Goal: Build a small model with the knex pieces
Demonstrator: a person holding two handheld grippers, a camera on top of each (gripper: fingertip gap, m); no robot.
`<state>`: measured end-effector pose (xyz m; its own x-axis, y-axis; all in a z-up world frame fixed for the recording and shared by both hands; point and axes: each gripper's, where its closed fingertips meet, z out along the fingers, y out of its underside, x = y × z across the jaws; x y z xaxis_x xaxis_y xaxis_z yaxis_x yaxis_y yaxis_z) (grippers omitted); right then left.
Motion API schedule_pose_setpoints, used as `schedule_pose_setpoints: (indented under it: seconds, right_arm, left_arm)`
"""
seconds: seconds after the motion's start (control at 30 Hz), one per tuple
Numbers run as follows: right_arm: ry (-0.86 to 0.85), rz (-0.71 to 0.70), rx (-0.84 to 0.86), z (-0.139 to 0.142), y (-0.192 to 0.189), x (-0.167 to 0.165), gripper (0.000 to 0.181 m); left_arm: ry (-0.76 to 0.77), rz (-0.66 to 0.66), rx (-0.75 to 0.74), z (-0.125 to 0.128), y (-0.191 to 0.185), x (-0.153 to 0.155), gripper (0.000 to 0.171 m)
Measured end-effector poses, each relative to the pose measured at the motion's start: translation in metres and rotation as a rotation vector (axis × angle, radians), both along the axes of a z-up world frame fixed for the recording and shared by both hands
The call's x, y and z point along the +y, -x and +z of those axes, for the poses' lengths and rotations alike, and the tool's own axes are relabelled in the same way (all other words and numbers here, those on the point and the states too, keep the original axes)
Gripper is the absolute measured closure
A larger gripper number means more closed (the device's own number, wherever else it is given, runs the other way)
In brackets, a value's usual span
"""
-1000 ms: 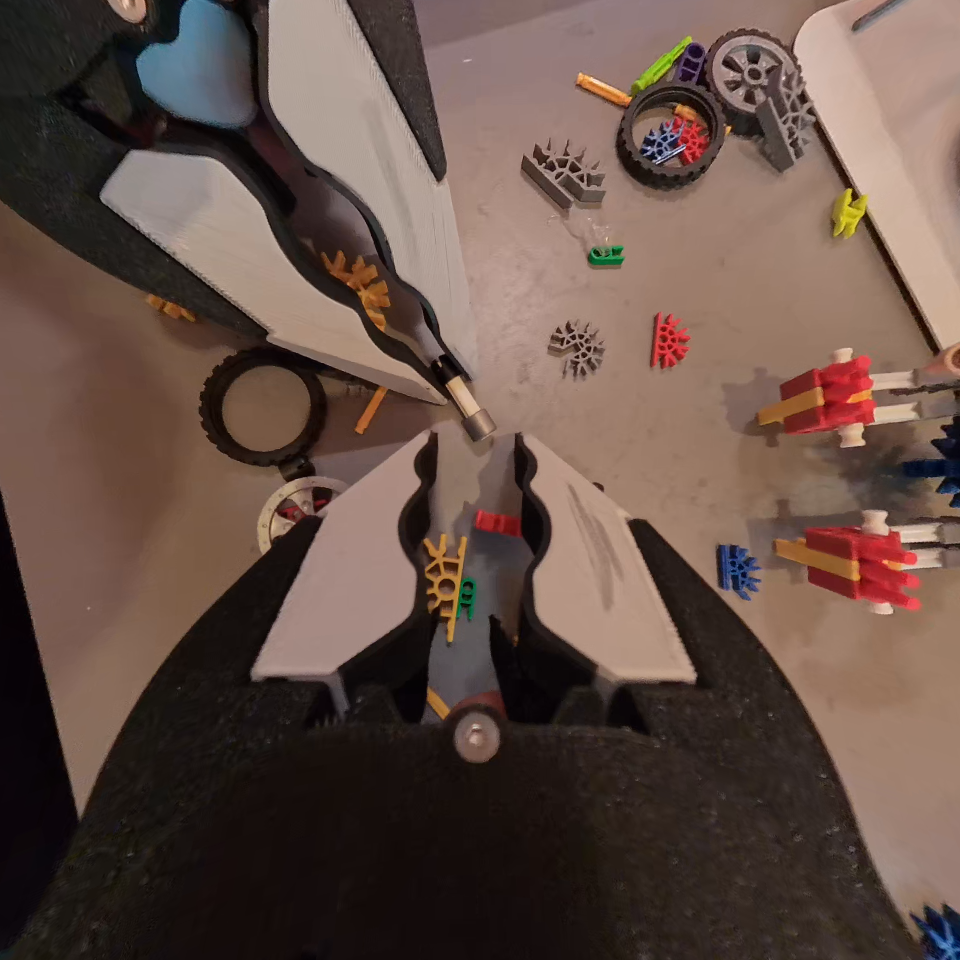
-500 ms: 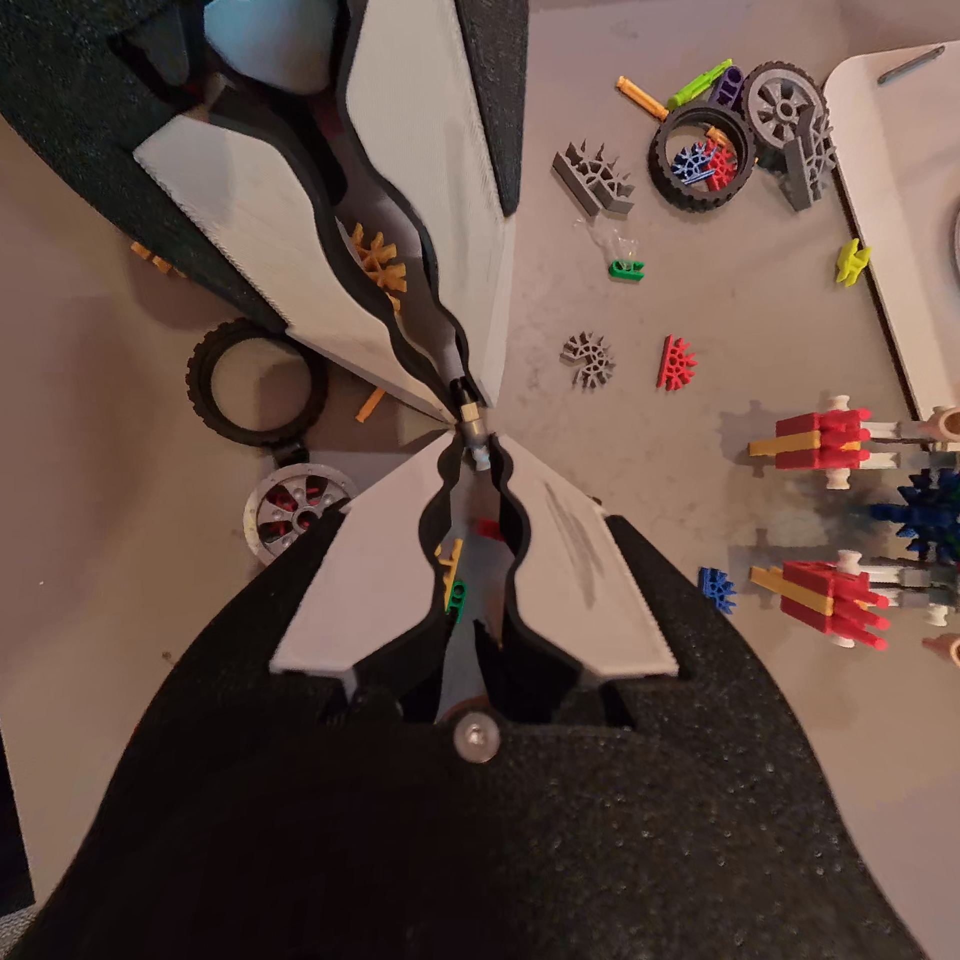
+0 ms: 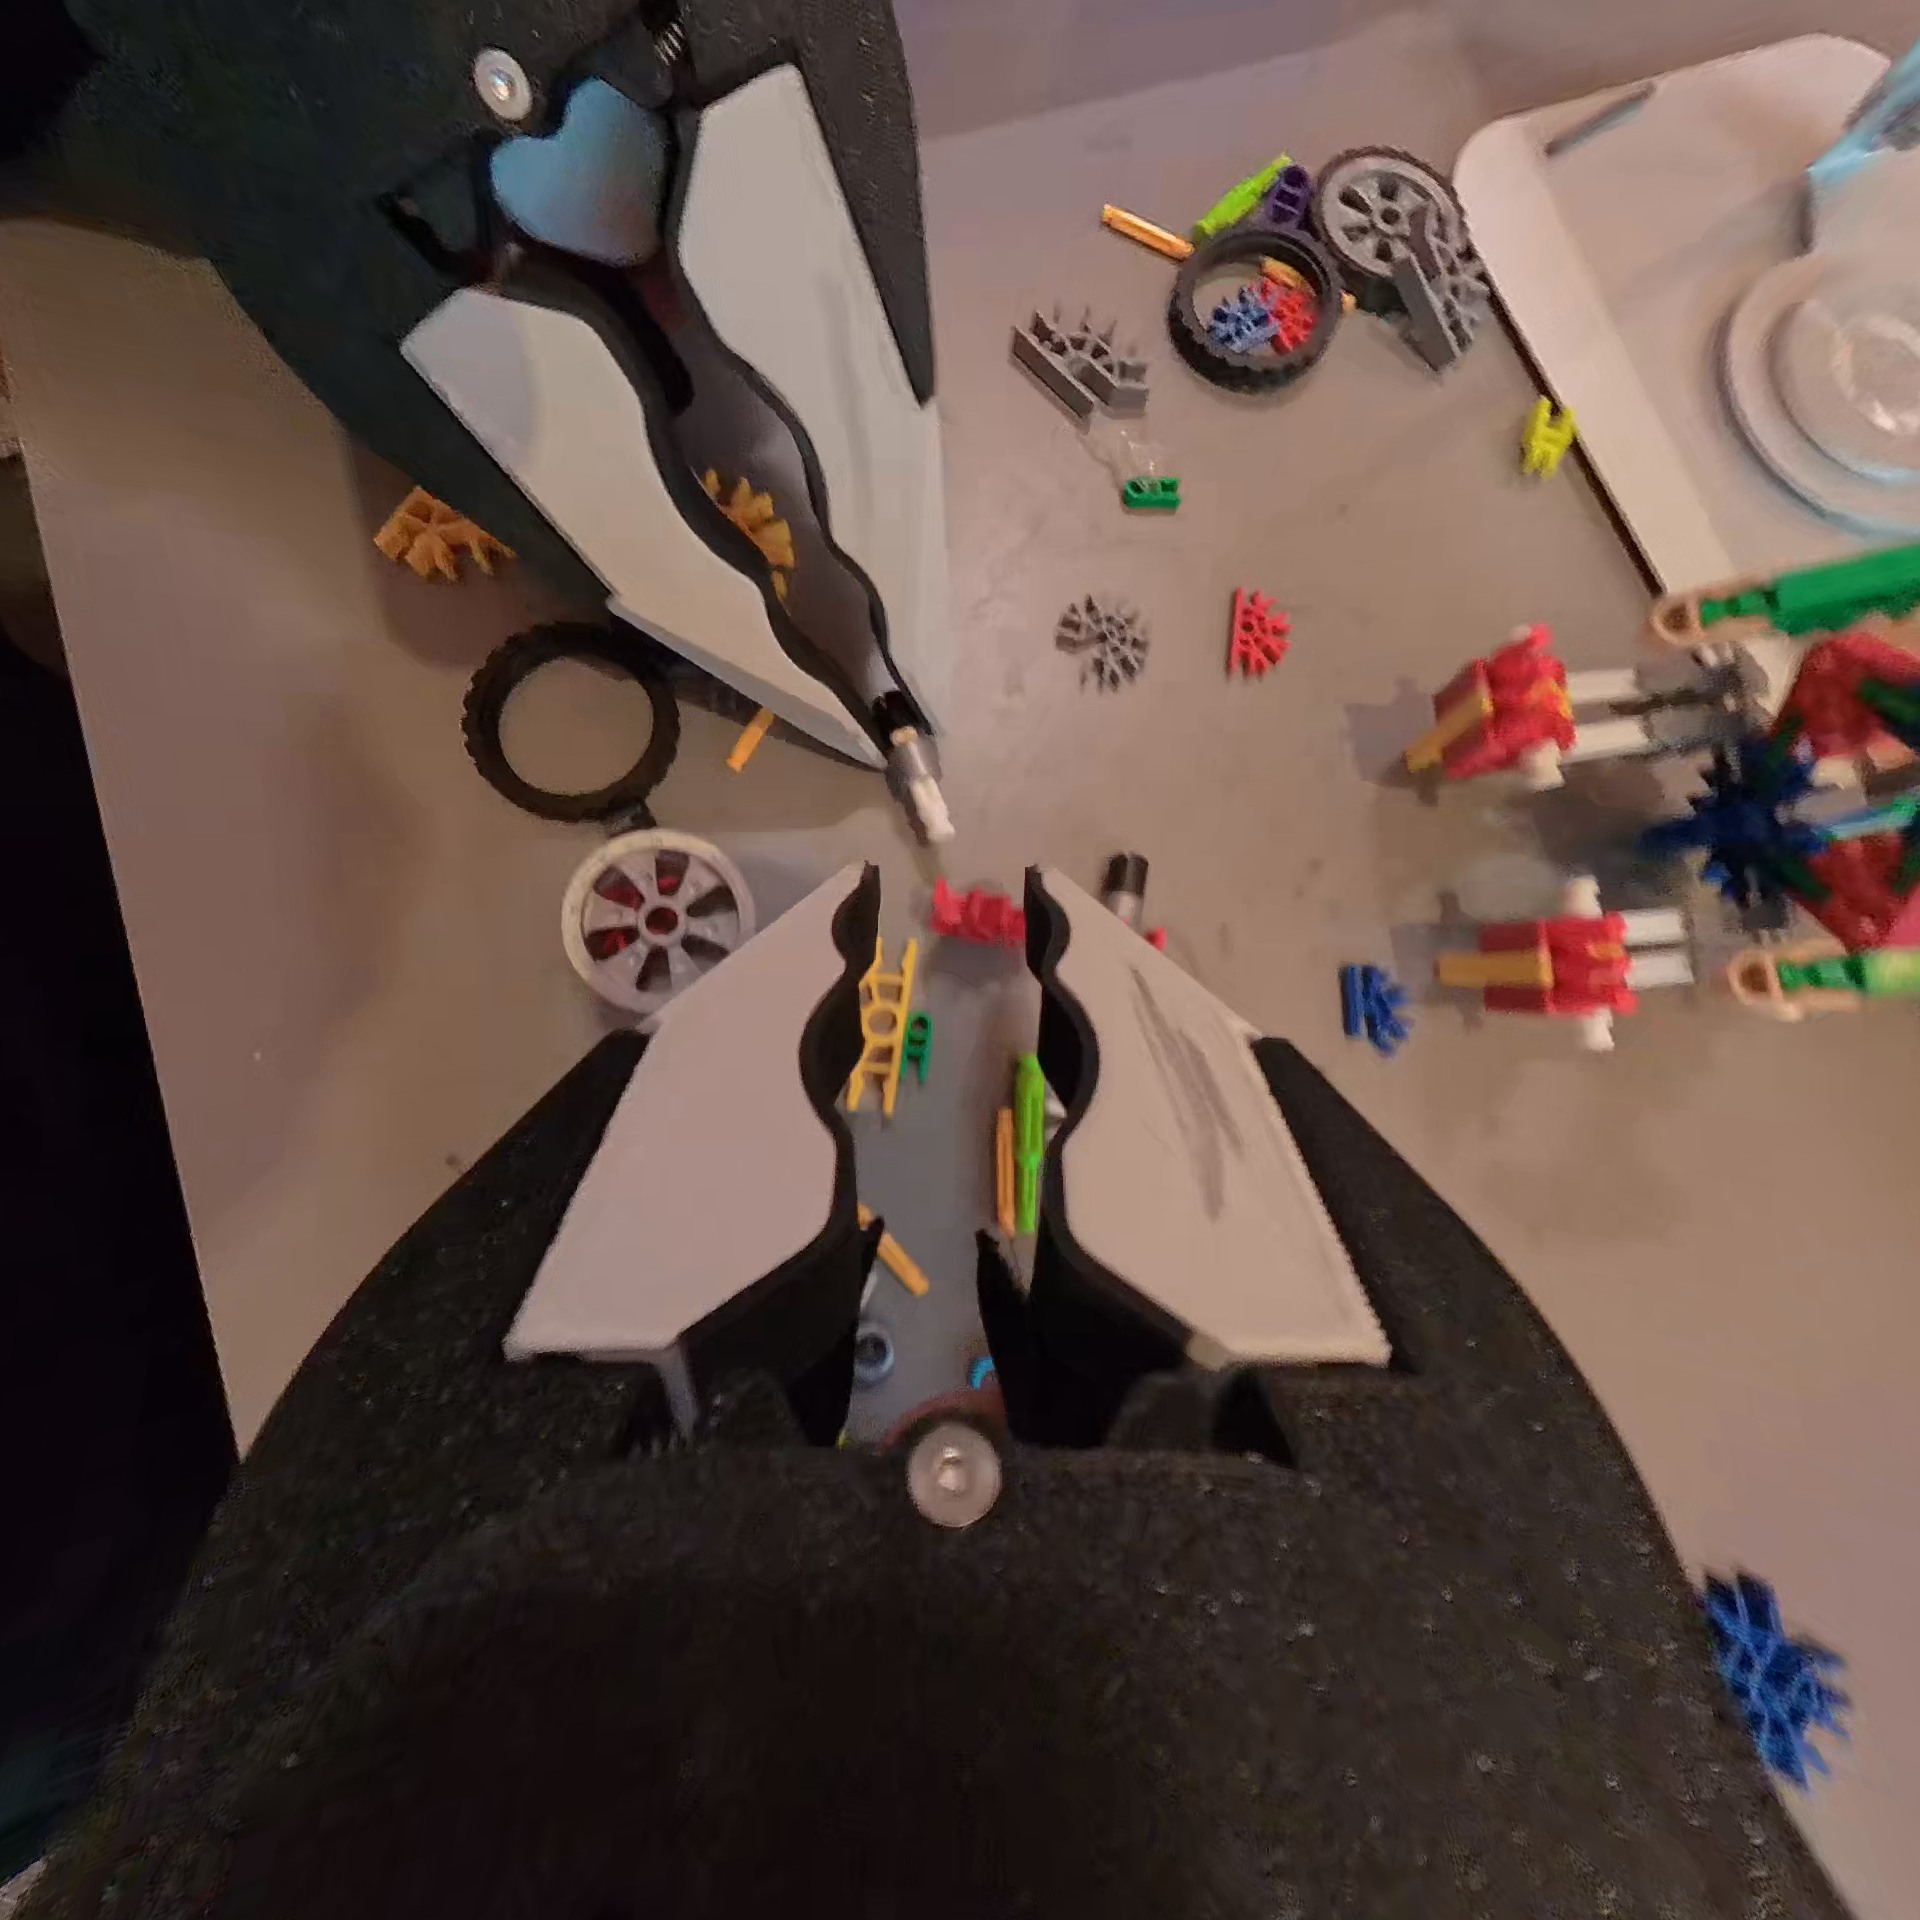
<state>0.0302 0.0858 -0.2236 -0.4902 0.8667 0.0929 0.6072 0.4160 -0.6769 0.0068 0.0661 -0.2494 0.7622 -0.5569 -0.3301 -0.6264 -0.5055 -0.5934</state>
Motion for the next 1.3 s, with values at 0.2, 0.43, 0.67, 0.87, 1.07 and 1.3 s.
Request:
schedule_pose_setpoints:
  seconds: [0.2, 0.43, 0.67, 0.87, 1.07, 1.3]
  right_arm:
    - [-0.055, -0.079, -0.078, -0.020, -0.016, 0.018, 0.147]
    - [-0.023, -0.057, -0.063, -0.022, -0.011, 0.012, 0.148]
    - [-0.019, -0.040, -0.051, -0.021, -0.015, 0.011, 0.150]
    - [0.000, -0.038, -0.052, -0.022, -0.016, 0.011, 0.150]
    - [0.018, -0.023, -0.051, -0.022, -0.016, 0.007, 0.151]
    - [0.037, -0.042, -0.054, -0.022, -0.022, 0.011, 0.151]
  left_arm:
    - [0.020, -0.025, 0.028, 0.000, 0.000, 0.005, 0.165]
    - [0.043, -0.072, 0.022, -0.002, -0.010, 0.010, 0.165]
    - [0.055, -0.091, 0.021, -0.002, -0.012, 0.011, 0.165]
    - [0.059, -0.124, 0.009, -0.002, -0.019, 0.011, 0.165]
    - [0.062, -0.134, 0.008, -0.002, -0.023, 0.015, 0.165]
    - [0.064, -0.106, 0.011, -0.002, -0.024, 0.016, 0.165]
